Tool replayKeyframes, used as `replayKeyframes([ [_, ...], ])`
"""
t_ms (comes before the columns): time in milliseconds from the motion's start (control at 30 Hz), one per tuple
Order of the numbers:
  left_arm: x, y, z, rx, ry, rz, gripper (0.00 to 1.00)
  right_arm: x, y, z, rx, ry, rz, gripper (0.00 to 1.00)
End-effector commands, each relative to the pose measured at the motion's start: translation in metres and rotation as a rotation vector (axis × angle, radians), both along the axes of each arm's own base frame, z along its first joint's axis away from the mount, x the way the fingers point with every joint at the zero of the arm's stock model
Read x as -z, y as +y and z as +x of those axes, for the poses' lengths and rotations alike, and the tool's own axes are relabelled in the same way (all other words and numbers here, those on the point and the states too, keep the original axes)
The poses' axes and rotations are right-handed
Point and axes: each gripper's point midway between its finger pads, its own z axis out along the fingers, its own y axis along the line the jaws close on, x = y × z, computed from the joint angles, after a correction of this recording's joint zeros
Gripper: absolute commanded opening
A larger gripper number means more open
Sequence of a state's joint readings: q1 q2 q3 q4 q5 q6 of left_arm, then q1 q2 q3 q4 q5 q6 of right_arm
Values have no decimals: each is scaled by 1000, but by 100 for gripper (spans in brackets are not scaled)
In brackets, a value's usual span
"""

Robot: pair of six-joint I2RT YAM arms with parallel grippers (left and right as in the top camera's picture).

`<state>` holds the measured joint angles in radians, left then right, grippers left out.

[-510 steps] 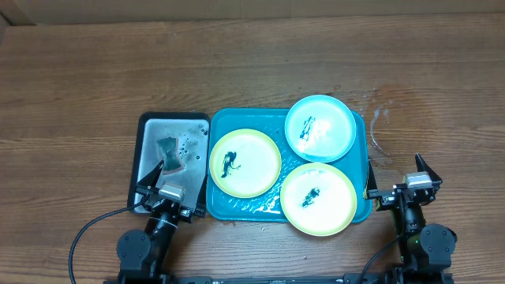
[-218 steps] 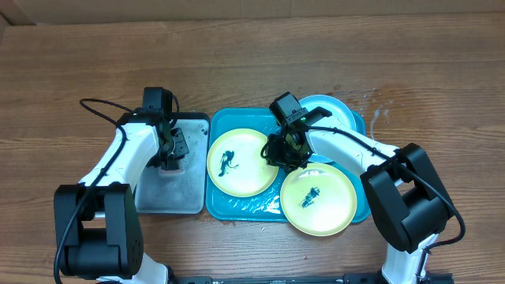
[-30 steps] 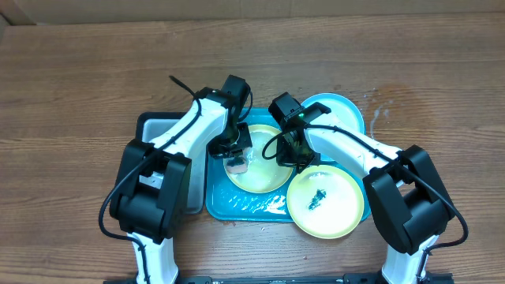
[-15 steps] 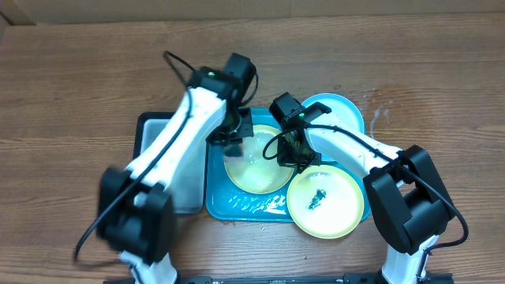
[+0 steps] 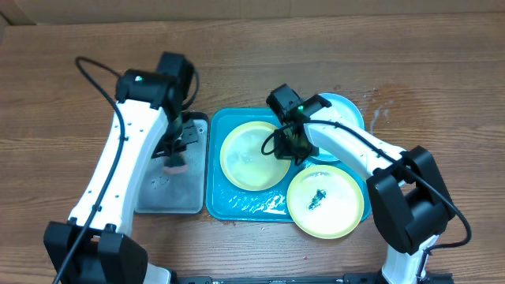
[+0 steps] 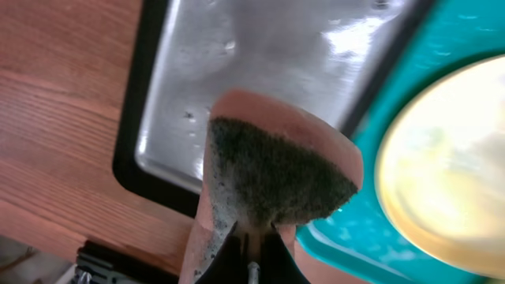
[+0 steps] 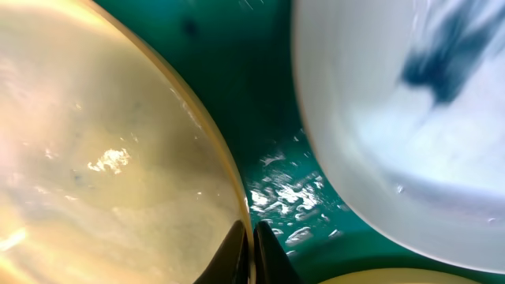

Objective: Clean dirty plates on tray and stack at the side
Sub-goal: 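Move the sponge back over the grey tray with the left gripper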

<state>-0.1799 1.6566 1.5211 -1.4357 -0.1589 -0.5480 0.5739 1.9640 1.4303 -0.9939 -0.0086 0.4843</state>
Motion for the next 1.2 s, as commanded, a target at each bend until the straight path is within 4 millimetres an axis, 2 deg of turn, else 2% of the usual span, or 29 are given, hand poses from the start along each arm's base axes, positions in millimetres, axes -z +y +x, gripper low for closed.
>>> replayKeyframes([
  [0,22,18,-11,-15,36,21,4,-65,11,24,-46,-176,50,4],
  [133,44,14,-15,-11,60,-54,4,-93,-1,32,-59,-266,4,4],
  [300,46,15,-11,2,44,-70,4,-123,-20,38,-80,-381,-78,4],
  [433,46,24,-8,-18,32,-71,4,-138,-21,36,-104,-417,-72,4],
  [567,47,32,-5,-23,23,-119,4,-141,-20,38,-101,-432,-63,4],
  [700,47,34,-6,-41,23,-176,4,-135,-17,28,6,-370,-7,4],
  [800,47,37,-6,-44,23,-176,4,-124,-15,6,188,-224,79,4],
  [867,47,37,-6,-44,23,-176,4,-113,-5,-13,253,-107,150,4],
  [1033,47,37,-5,-44,21,-176,4,-92,23,-48,218,96,307,4],
  [1167,47,37,-6,-44,22,-176,4,-76,42,-55,183,148,421,4],
])
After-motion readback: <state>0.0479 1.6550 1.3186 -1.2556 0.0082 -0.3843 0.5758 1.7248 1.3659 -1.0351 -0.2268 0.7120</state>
